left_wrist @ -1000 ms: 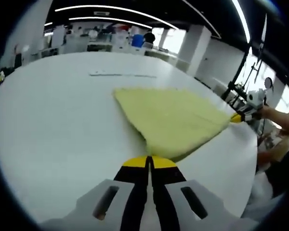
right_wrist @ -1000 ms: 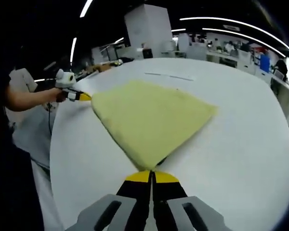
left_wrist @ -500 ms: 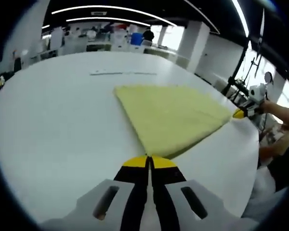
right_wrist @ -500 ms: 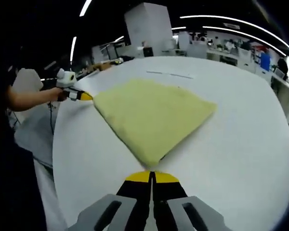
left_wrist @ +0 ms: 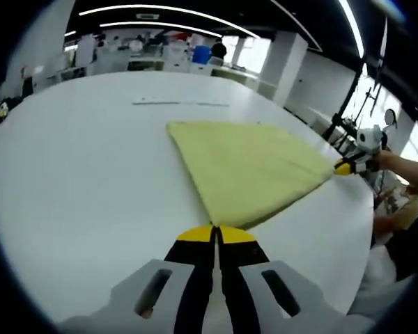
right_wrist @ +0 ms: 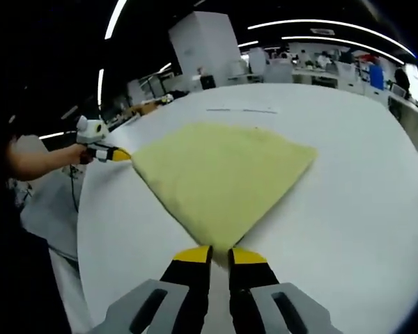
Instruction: Fold the garment on the visible template until the final outline fits inside the template.
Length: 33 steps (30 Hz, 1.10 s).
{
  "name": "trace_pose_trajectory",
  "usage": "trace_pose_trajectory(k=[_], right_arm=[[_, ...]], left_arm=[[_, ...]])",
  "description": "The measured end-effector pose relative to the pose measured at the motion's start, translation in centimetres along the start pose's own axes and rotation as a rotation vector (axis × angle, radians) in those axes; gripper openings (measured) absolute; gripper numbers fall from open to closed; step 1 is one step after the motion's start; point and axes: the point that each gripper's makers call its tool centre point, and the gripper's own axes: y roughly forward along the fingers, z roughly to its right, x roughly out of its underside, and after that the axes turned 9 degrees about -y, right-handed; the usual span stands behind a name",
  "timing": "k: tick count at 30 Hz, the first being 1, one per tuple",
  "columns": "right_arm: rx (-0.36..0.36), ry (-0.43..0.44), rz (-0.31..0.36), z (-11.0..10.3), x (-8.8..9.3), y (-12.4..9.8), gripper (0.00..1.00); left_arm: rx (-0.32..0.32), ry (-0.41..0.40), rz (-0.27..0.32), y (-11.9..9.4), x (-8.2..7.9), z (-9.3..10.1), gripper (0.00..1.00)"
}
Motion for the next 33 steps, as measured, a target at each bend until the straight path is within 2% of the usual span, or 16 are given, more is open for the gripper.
trace_pose_trajectory(k=[3,8,24,29,33], right_arm=[[0.006,-0.022,0.006,0.0,-0.1,0.0,0.0],[0.0,-0.004,0.008,-0.1,-0.1,-0.2,0.0],[0.02,-0.021,-0.021,-0.7,1.1,-1.4,0.0],[0.03,-0.019,-0.025,-1.1,1.3,-1.7,0.0],[0.033,-0.018,-0.027,-1.7,1.8,-2.0,0.0]], left_arm=[[-0.001,0.002,-0.001,-0.1,0.0,0.1,0.0],[-0.009,0.021,-0.015,-0.2,0.3,0.2,0.0],[-0.018,0.053,-0.034,-1.3,1.7,1.3,0.0],[-0.026,0.078,-0.045,-1.8,2.5,1.7,0.0],[-0.027,0.068,-0.043,-2.2,3.2,1.8,0.0]])
